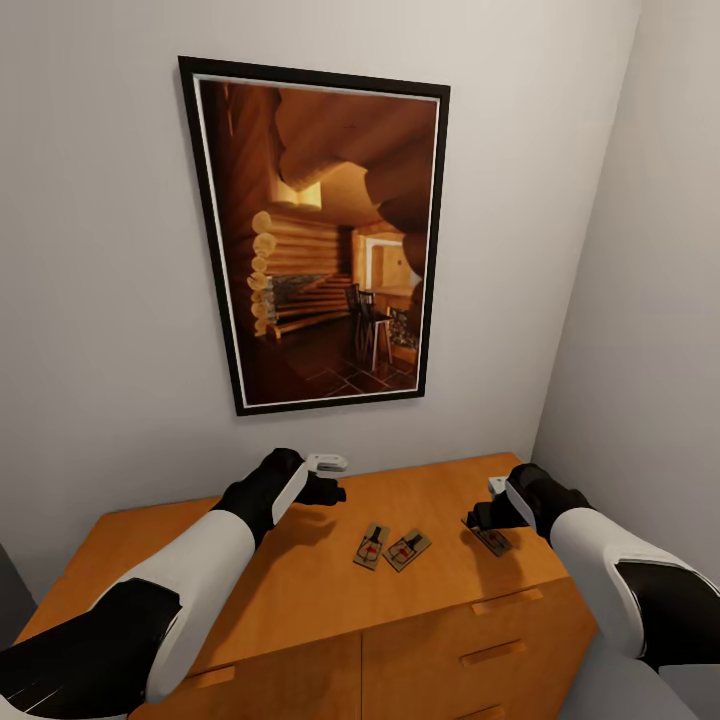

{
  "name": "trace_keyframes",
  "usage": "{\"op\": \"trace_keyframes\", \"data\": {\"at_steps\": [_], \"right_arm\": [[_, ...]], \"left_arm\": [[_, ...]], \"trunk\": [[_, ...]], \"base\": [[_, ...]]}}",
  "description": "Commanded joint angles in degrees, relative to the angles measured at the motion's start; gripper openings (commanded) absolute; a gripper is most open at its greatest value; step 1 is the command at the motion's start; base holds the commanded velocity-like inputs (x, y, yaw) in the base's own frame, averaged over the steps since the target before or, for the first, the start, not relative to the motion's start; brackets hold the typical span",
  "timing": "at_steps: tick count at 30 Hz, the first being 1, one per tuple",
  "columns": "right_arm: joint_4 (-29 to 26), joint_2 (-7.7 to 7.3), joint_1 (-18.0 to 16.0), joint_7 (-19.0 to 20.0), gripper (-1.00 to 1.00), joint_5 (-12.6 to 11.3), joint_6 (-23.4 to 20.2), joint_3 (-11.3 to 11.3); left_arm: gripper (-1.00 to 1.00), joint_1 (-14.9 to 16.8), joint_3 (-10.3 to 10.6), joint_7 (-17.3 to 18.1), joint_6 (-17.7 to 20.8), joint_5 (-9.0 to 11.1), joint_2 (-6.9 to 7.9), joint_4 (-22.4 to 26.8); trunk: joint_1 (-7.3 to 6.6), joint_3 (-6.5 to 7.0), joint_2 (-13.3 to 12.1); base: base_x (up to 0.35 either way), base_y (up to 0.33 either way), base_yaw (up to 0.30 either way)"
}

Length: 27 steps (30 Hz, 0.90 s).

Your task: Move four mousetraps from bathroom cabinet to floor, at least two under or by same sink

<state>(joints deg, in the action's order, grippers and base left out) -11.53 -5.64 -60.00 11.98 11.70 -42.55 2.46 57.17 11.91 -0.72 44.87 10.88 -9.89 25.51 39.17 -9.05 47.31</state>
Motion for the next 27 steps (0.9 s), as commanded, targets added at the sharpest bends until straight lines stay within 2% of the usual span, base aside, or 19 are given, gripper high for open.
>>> {"op": "trace_keyframes", "data": {"at_steps": [1,27], "right_arm": [[-0.1,0.01,0.0,0.4,1.00,0.6,-0.2,0.3],[-0.1,0.02,0.0,0.3,1.00,0.5,-0.2,0.3]], "left_arm": [[1.00,0.1,0.3,-0.1,0.2,0.3,0.04,0.1],[1.00,0.1,0.3,-0.1,0.1,0.2,0.09,0.1]], "trunk": [[0.01,-0.09,0.1],[0.01,-0.09,0.1]], "base": [[0.000,0.000,0.000],[0.000,0.000,0.000]]}}
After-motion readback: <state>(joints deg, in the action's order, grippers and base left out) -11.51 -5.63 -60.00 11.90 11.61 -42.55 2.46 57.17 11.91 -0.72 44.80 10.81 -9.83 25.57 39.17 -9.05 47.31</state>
